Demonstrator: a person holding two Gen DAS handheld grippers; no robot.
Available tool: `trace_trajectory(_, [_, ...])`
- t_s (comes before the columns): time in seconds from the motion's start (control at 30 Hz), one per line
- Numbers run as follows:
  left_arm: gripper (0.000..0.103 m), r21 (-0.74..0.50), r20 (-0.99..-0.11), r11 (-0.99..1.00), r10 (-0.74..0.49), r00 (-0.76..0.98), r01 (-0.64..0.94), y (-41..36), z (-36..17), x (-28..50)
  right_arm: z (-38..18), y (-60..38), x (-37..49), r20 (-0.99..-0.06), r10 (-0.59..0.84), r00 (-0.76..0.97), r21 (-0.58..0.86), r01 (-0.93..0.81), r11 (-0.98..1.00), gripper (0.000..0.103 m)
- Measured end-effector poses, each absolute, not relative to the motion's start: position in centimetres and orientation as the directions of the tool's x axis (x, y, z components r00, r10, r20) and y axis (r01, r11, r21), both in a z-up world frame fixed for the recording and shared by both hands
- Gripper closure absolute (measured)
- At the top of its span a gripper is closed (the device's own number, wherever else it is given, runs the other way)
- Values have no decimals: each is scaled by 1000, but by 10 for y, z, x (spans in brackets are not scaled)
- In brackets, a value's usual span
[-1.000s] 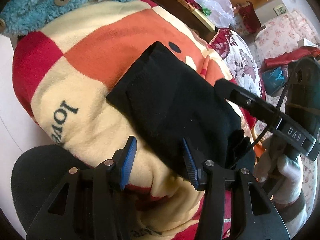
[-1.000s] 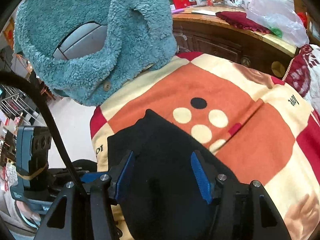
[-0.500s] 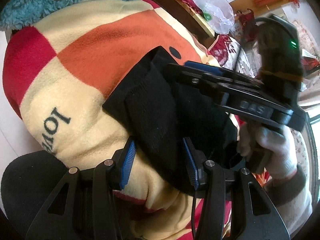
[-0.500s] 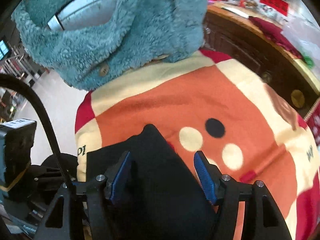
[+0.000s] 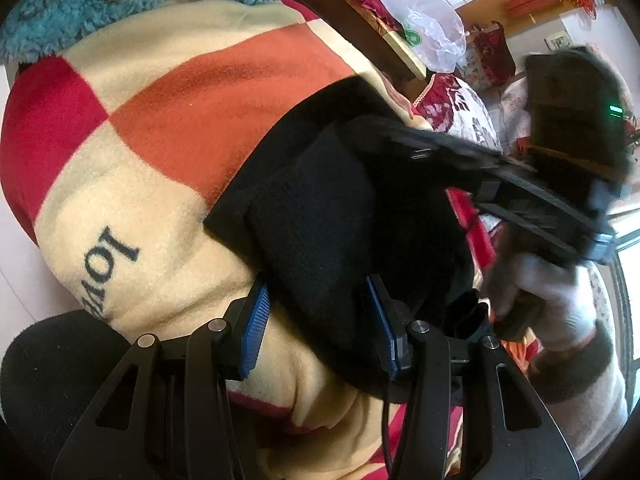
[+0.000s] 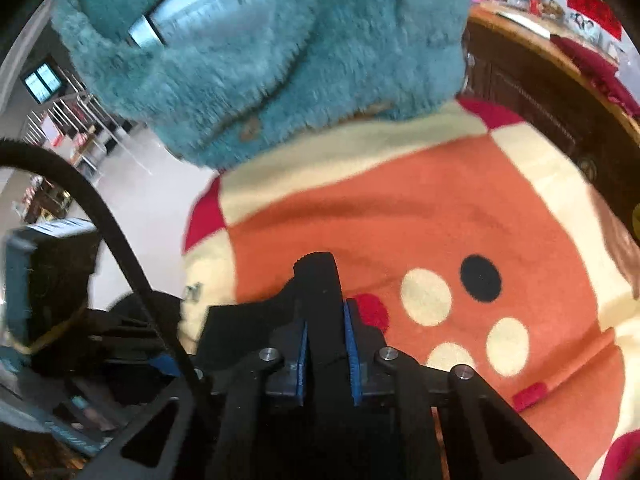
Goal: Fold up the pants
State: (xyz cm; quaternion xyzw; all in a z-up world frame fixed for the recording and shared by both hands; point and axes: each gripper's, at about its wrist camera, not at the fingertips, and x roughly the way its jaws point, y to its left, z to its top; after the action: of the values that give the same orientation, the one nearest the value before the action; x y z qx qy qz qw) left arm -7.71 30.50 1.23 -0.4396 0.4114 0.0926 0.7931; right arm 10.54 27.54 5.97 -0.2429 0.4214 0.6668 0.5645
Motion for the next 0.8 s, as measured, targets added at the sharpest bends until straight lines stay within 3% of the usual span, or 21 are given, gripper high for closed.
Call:
trace_trajectory(0.2, [43, -626, -715, 605, -194, 672, -492, 309, 12, -70, 88, 252, 105, -744, 612, -267, 323, -946, -20, 88])
trace_trajectory(0.47, [42, -680, -658, 586, -226, 718, -440, 320, 9, -58, 89, 258, 104, -734, 626, -266, 336, -942, -5, 88])
trace_trajectory(0.6, [74, -669, -609, 652, -204, 766, -358, 312, 28, -64, 98, 251, 104, -718, 647, -257, 334, -943, -5, 89])
trace_trajectory(0.67, [80, -623, -597, 711, -163, 786, -327, 301, 45, -69, 104, 243, 104, -705, 661, -256, 337, -942, -5, 89])
trace_trajectory(0.8, [83, -556, -567, 780, -105, 817, -286, 279, 78, -76, 129, 224, 101, -671, 702, -236, 327, -945, -5, 89])
